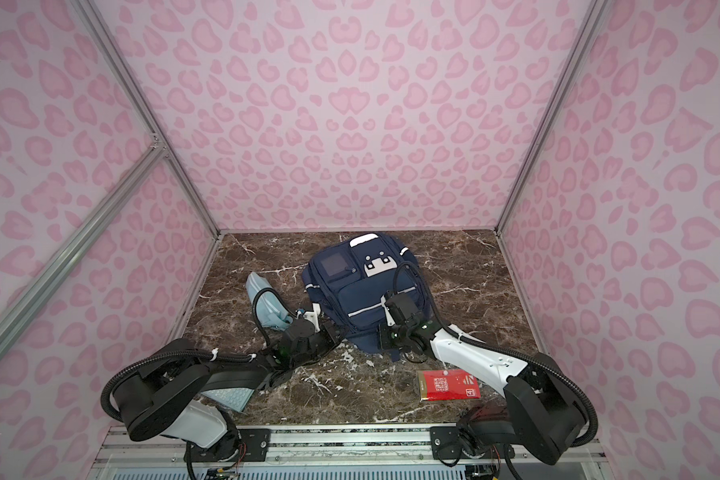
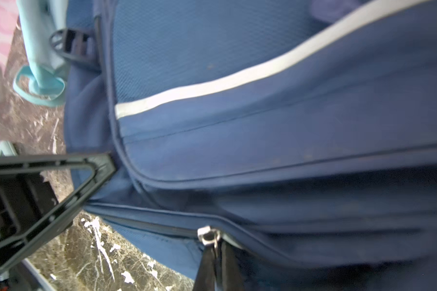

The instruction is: Pack the student bag

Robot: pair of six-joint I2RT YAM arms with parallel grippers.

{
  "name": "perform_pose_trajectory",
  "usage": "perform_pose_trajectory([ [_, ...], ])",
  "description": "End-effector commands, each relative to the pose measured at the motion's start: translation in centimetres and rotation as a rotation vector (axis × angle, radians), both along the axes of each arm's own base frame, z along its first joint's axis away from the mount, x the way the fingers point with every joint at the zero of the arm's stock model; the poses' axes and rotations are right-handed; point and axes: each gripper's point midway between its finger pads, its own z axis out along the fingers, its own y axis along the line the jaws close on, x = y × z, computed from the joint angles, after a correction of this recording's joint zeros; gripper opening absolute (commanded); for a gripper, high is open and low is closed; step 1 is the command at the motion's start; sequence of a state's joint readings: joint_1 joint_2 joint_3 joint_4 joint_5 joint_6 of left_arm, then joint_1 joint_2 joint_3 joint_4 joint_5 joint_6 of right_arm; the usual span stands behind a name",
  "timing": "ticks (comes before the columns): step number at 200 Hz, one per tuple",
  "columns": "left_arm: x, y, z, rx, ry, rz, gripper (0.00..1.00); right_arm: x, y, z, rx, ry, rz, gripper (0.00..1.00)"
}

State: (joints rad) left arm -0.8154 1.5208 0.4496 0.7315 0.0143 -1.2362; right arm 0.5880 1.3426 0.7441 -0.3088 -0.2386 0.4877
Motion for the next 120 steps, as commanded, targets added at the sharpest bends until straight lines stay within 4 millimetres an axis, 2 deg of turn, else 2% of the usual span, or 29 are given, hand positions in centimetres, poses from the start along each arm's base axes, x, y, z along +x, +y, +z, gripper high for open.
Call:
perform_pose_trajectory([
  [1, 0.4, 0.3, 0.9, 0.022, -0.039, 0.004, 0.03, 0.7, -8.3, -2.4, -0.274, 0.031, -0.213, 0.00],
  [16, 0.5, 0.1, 1.4, 0.037, -0.050, -0.005, 0.03, 1.3, -9.2, -2.2, -0.262, 0.031, -0.236, 0.00],
  [32, 0.7, -0.1, 1.8, 0.054, -0.059, -0.016, 0.03, 1.3, -8.3, -1.5, -0.208, 0.024, -0.201, 0.00],
  [47, 0.8, -0.4, 1.7, 0.072, -0.061, -0.022, 0.03, 0.8, -5.8, -0.7, -0.115, 0.015, -0.132, 0.00],
  [69, 0.9, -1.2, 1.0, 0.095, -0.056, -0.039, 0.03, -1.3, -0.9, 0.9, -0.003, 0.015, -0.001, 0.00],
  [84, 1.0, -1.2, 0.5, 0.119, -0.054, -0.032, 0.03, -2.4, 0.8, 2.1, -0.022, -0.005, 0.045, 0.00],
  [100, 1.0, -1.2, 0.3, 0.128, -0.057, -0.034, 0.03, -2.8, 0.2, 2.5, -0.112, -0.010, 0.031, 0.00],
  [120, 1.0, -0.9, 0.5, 0.141, -0.064, -0.025, 0.03, -2.6, -3.0, 1.2, -0.255, 0.022, -0.045, 0.00],
])
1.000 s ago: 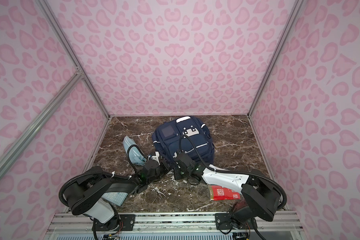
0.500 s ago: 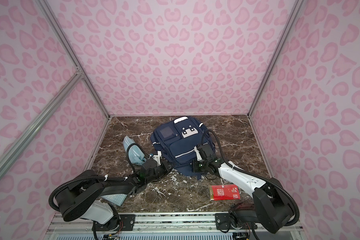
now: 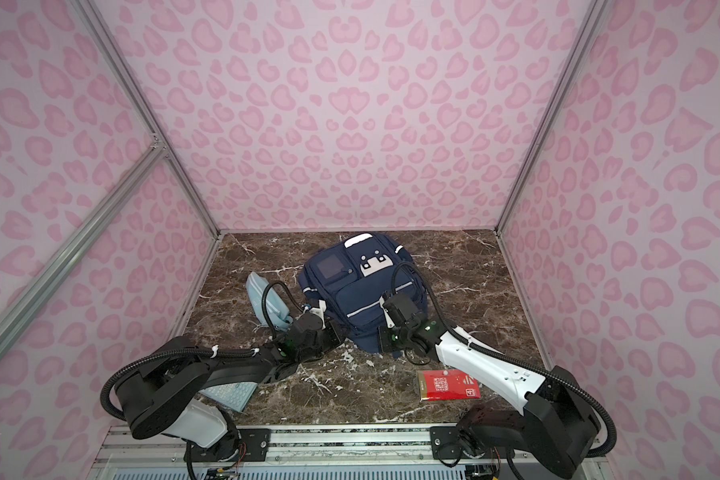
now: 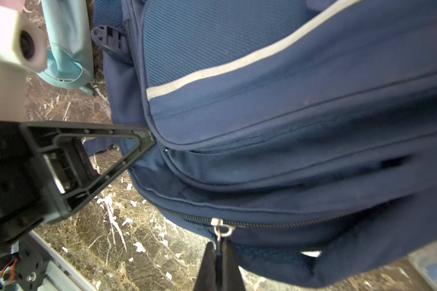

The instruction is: Pack the student bag

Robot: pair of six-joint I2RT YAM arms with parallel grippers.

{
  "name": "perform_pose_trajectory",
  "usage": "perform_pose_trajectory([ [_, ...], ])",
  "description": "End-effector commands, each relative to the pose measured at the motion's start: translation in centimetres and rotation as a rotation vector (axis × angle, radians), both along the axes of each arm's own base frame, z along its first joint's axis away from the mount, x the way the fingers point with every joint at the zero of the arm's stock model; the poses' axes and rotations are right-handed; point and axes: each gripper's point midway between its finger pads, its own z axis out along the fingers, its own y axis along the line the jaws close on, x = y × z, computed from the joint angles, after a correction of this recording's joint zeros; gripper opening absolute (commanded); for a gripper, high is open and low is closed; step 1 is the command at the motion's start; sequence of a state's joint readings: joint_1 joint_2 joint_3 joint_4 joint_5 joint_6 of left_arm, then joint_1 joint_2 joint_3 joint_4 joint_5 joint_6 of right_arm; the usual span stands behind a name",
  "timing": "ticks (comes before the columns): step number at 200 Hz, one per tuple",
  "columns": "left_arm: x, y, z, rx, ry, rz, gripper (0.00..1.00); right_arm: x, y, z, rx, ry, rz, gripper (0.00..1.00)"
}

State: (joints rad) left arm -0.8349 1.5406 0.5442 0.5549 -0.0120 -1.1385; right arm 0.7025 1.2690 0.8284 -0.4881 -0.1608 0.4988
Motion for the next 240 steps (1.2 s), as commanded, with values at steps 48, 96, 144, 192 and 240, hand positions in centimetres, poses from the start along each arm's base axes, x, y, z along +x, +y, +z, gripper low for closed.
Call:
perform_pose_trajectory([
  [48, 0.6, 0.7, 1.3, 0.021, -0.070, 0.020, 0.03, 0.3, -11.1, -4.3, -0.412, 0.107, -0.237, 0.00],
  [96, 0.5, 1.0, 1.6, 0.024, -0.078, 0.018, 0.03, 2.2, -11.6, -3.8, -0.330, 0.096, -0.271, 0.00],
  [144, 0.2, -2.4, 1.5, -0.021, -0.068, -0.048, 0.03, -1.4, -0.3, -1.4, -0.085, 0.057, -0.015, 0.00],
  [192, -0.2, -3.7, 1.6, -0.060, -0.064, -0.078, 0.03, -1.7, 3.9, -1.5, -0.001, 0.062, 0.043, 0.00],
  [240, -0.5, -2.6, 1.8, -0.036, -0.080, -0.061, 0.03, -0.8, 0.8, -3.2, -0.155, 0.049, -0.035, 0.19],
])
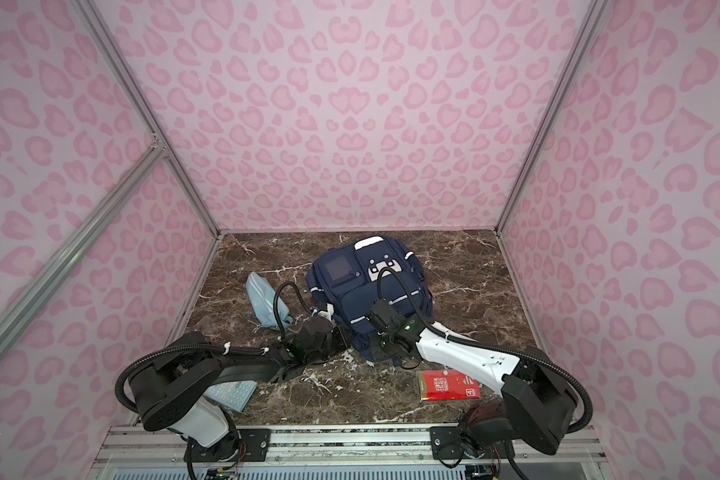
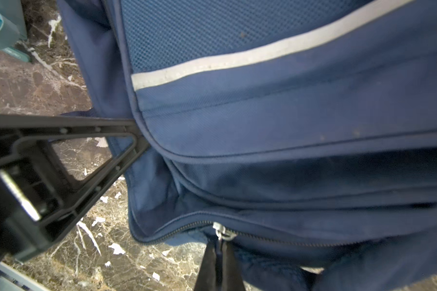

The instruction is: Pack the student bag

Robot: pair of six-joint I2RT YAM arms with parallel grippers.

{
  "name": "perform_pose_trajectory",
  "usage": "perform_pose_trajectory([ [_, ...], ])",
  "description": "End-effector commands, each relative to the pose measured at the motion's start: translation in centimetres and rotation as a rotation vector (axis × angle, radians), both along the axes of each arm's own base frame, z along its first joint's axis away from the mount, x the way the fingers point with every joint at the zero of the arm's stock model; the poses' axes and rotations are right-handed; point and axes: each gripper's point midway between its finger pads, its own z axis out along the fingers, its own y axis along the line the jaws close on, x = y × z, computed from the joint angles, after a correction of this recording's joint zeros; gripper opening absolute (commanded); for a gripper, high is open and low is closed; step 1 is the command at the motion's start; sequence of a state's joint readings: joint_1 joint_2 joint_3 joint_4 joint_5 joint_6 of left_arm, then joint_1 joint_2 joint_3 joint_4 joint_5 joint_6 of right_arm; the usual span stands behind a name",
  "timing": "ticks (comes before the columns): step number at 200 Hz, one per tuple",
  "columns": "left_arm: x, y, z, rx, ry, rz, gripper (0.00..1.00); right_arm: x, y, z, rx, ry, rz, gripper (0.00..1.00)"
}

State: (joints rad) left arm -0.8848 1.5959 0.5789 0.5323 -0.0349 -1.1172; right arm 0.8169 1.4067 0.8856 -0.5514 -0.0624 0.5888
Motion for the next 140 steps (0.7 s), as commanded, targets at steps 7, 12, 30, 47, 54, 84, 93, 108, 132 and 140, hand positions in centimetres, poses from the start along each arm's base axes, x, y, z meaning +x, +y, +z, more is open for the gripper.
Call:
perform_pose_trajectory([
  [7, 0.3, -1.0, 3.1, -0.088, -0.083, -0.017, 0.03, 0.5, -1.1, -0.8, -0.043, -0.030, -0.024, 0.23],
  [12, 0.3, -0.9, 3.0, -0.089, -0.083, -0.015, 0.03, 0.3, -1.3, -1.1, -0.046, -0.026, -0.022, 0.25],
  [30, 0.0, -1.7, 3.0, -0.130, -0.070, -0.032, 0.03, -0.2, -0.9, -1.7, -0.020, -0.034, 0.003, 0.29],
  [47, -0.1, -2.2, 2.5, -0.144, -0.054, -0.043, 0.03, 0.0, -1.1, -2.0, -0.035, -0.056, -0.003, 0.29],
  [54, 0.0, -2.3, 2.2, -0.145, -0.048, -0.043, 0.03, 0.2, -1.6, -2.1, -0.056, -0.069, -0.020, 0.28],
  [84, 0.0, -2.5, 1.9, -0.148, -0.040, -0.043, 0.03, 0.7, -3.1, -2.2, -0.119, -0.096, -0.082, 0.25],
  [93, 0.0, -2.5, 1.9, -0.148, -0.041, -0.042, 0.03, 0.6, -3.1, -2.6, -0.123, -0.087, -0.087, 0.22],
  [108, 0.0, -2.4, 2.1, -0.141, -0.046, -0.041, 0.03, 0.3, -3.6, -3.1, -0.155, -0.082, -0.093, 0.10],
  [132, 0.1, -1.8, 2.4, -0.104, -0.058, -0.032, 0.03, -0.4, -4.7, -3.0, -0.181, -0.076, -0.099, 0.00],
  [140, 0.2, -1.4, 2.4, -0.092, -0.062, -0.026, 0.03, -0.7, -5.1, -2.7, -0.187, -0.080, -0.102, 0.00],
])
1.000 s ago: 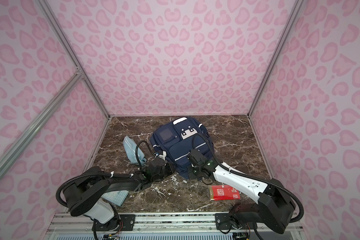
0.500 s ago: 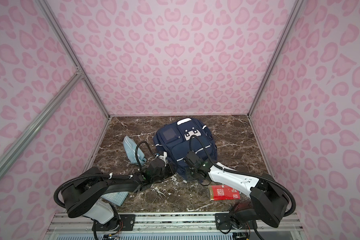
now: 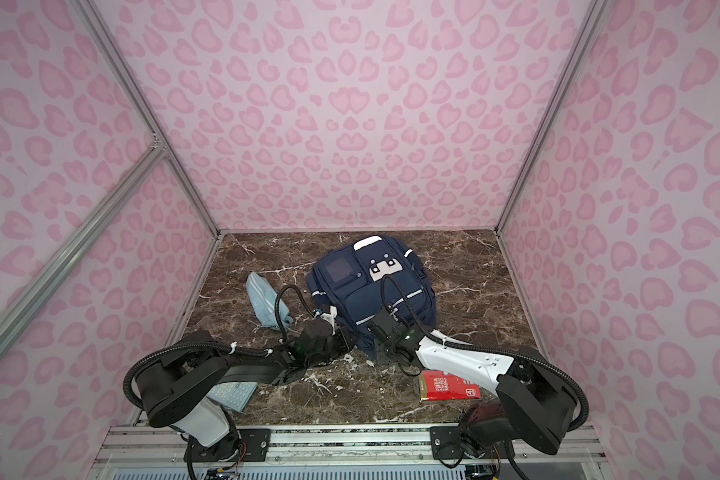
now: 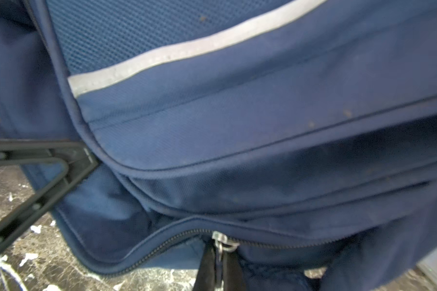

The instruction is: Pack the student bag

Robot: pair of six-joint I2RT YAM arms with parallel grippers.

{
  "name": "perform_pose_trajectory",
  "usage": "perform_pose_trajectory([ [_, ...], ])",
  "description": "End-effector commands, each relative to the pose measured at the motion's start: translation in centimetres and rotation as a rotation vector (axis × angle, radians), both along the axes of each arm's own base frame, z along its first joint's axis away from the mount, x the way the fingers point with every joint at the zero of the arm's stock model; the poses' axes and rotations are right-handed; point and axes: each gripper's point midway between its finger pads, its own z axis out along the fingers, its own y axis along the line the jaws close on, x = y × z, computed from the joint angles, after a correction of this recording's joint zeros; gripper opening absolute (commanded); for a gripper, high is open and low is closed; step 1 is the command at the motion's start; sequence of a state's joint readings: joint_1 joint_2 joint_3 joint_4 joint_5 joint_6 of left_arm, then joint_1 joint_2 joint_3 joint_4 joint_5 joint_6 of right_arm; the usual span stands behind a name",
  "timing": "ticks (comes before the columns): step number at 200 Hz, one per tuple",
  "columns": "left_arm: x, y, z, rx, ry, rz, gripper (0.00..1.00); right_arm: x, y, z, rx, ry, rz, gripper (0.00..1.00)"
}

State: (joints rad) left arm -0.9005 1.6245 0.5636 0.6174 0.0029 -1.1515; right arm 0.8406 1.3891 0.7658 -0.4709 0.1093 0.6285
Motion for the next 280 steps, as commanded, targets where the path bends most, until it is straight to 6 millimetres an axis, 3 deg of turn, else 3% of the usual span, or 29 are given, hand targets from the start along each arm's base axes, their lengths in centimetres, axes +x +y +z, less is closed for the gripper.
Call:
perform_pose_trajectory([
  [1, 0.9, -0.2, 2.4, -0.029, -0.075, 0.007, 0.03, -1.0, -2.3, -0.3, -0.080, 0.014, -0.025, 0.00],
  [41, 1.7, 2.9, 3.0, -0.008, -0.091, 0.056, 0.03, -0.8, -6.0, -0.2, -0.153, 0.052, -0.090, 0.00],
  [66, 2.1, 5.1, 3.0, 0.011, -0.093, 0.089, 0.03, 0.1, -7.2, 0.1, -0.144, 0.068, -0.124, 0.00],
  [107, 2.5, 6.5, 3.5, 0.046, -0.111, 0.101, 0.03, 1.3, -9.6, 0.6, -0.188, 0.088, -0.176, 0.00],
  [116, 2.5, 6.5, 3.7, 0.047, -0.119, 0.099, 0.03, 1.4, -8.6, 0.8, -0.158, 0.091, -0.135, 0.00],
  [149, 1.5, 3.7, 4.9, 0.053, -0.144, 0.032, 0.03, 0.1, -0.5, 3.9, -0.040, 0.063, 0.065, 0.00],
  [172, 1.4, 2.3, 5.1, 0.020, -0.142, 0.014, 0.03, -0.7, 3.8, 5.4, -0.012, 0.047, 0.130, 0.00],
  [196, 1.3, 1.8, 5.0, -0.013, -0.132, 0.006, 0.03, -1.8, 6.8, 4.5, -0.006, 0.087, 0.195, 0.00],
  [220, 1.2, 2.0, 4.9, -0.031, -0.126, 0.014, 0.03, -2.1, 8.0, 4.1, 0.036, 0.104, 0.215, 0.00],
  [230, 1.1, 2.2, 4.8, -0.029, -0.125, 0.017, 0.03, -2.1, 7.6, 4.4, 0.026, 0.093, 0.213, 0.00],
  [247, 1.3, 2.9, 4.5, -0.033, -0.121, 0.036, 0.03, -1.3, 4.7, 4.5, -0.030, 0.083, 0.161, 0.00],
  [270, 1.3, 3.6, 3.8, -0.053, -0.103, 0.046, 0.03, -0.6, -0.9, 1.6, -0.052, 0.153, 0.047, 0.00],
  [280, 1.2, 3.6, 3.6, -0.062, -0.097, 0.047, 0.03, -0.7, -1.9, 0.9, -0.069, 0.170, 0.021, 0.00],
])
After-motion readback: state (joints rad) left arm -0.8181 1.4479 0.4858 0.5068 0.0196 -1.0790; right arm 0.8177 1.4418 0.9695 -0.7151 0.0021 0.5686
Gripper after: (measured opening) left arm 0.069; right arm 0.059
